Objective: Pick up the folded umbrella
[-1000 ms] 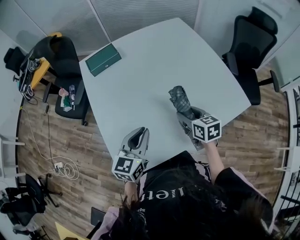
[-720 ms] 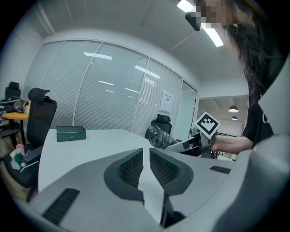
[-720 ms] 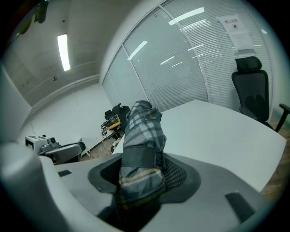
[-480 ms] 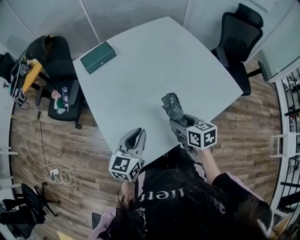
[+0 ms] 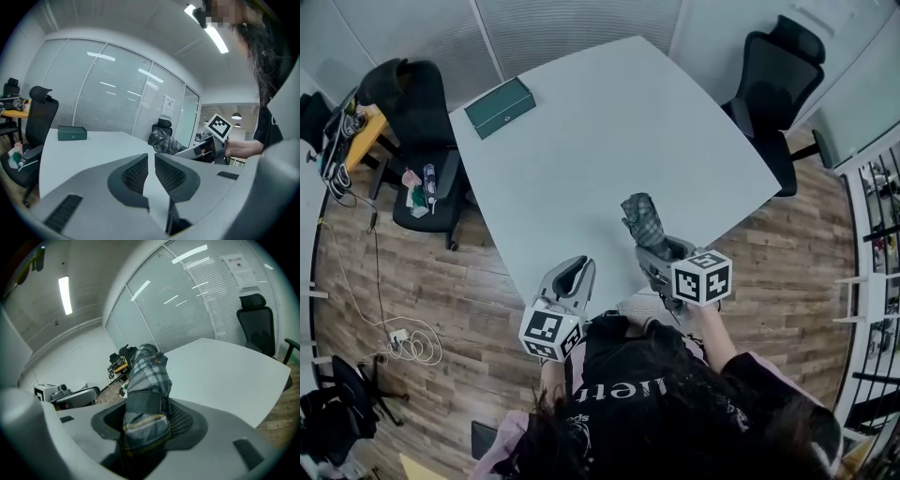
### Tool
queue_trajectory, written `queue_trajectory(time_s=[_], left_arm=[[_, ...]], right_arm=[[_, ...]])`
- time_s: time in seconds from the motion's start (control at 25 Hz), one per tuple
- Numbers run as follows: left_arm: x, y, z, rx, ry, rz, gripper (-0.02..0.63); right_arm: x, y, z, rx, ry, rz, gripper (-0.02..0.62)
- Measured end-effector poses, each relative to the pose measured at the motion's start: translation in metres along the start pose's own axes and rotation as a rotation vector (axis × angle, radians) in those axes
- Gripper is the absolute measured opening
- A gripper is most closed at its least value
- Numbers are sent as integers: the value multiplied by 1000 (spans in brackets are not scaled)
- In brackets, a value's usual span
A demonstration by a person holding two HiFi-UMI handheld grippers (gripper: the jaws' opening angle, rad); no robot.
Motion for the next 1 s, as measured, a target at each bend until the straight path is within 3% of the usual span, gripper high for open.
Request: queue_trajectory(time_s=[0.32, 1.0], left_arm=[[-3, 2, 28, 33, -10, 15, 55], [-58, 36, 164, 113, -37, 18, 55]], right_arm=[[-17, 29, 0, 33, 0, -4, 232], [-95, 139, -3, 139, 52, -5, 232]])
Point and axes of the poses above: the fingertips, and each gripper's own axes: y backward along the fingers, z to its right, x out of its top, the point moved 3 cm from there along y, backward along the fingers, and after that the axes turned 7 degrees about y, right-handed, at the moved point
